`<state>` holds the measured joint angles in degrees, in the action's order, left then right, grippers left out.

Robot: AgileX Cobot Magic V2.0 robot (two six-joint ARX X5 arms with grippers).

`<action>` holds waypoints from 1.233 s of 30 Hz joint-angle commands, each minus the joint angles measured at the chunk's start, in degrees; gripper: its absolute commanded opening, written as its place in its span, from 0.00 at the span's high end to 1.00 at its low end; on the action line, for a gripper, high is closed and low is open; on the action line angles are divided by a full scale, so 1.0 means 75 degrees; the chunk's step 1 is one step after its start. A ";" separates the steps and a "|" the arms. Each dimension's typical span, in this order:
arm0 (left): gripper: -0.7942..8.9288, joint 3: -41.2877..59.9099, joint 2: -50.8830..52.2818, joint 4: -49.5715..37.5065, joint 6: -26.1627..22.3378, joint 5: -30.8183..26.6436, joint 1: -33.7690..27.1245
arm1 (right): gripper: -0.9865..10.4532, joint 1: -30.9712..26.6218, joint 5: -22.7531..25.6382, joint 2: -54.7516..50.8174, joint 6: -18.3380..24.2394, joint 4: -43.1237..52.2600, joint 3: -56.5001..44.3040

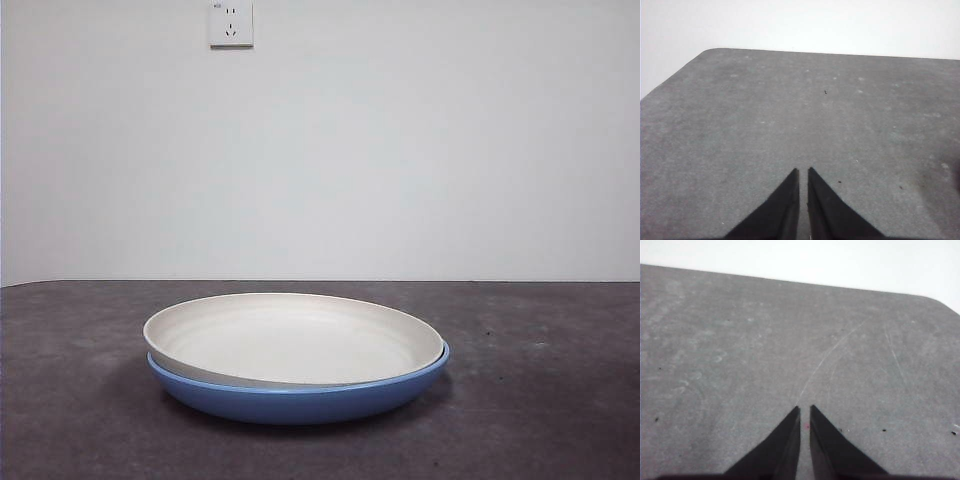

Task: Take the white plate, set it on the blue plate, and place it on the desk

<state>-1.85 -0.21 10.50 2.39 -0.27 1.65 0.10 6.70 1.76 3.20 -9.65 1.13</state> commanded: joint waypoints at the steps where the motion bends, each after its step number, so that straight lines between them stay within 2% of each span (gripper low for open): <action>1: 0.89 0.0157 0.0003 0.0035 -0.0082 -0.0032 0.0003 | 0.89 0.0038 0.0026 -0.0146 0.0096 -0.0015 -0.0067; 6: 0.89 0.0157 0.0003 0.0035 -0.0082 -0.0032 0.0003 | 0.89 0.0044 0.0015 -0.0207 0.0090 -0.0009 -0.0067; 13: 0.89 0.0157 0.0003 0.0035 -0.0082 -0.0032 0.0003 | 0.89 0.0070 -0.0388 -0.0207 0.0055 -0.0032 -0.0067; 37: 0.89 0.0157 0.0003 0.0035 -0.0082 -0.0032 0.0003 | 0.89 0.0070 -0.0350 -0.0207 0.0052 0.0093 -0.0067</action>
<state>-1.85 -0.21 10.50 2.39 -0.27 1.65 0.43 4.05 0.25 3.22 -9.54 1.08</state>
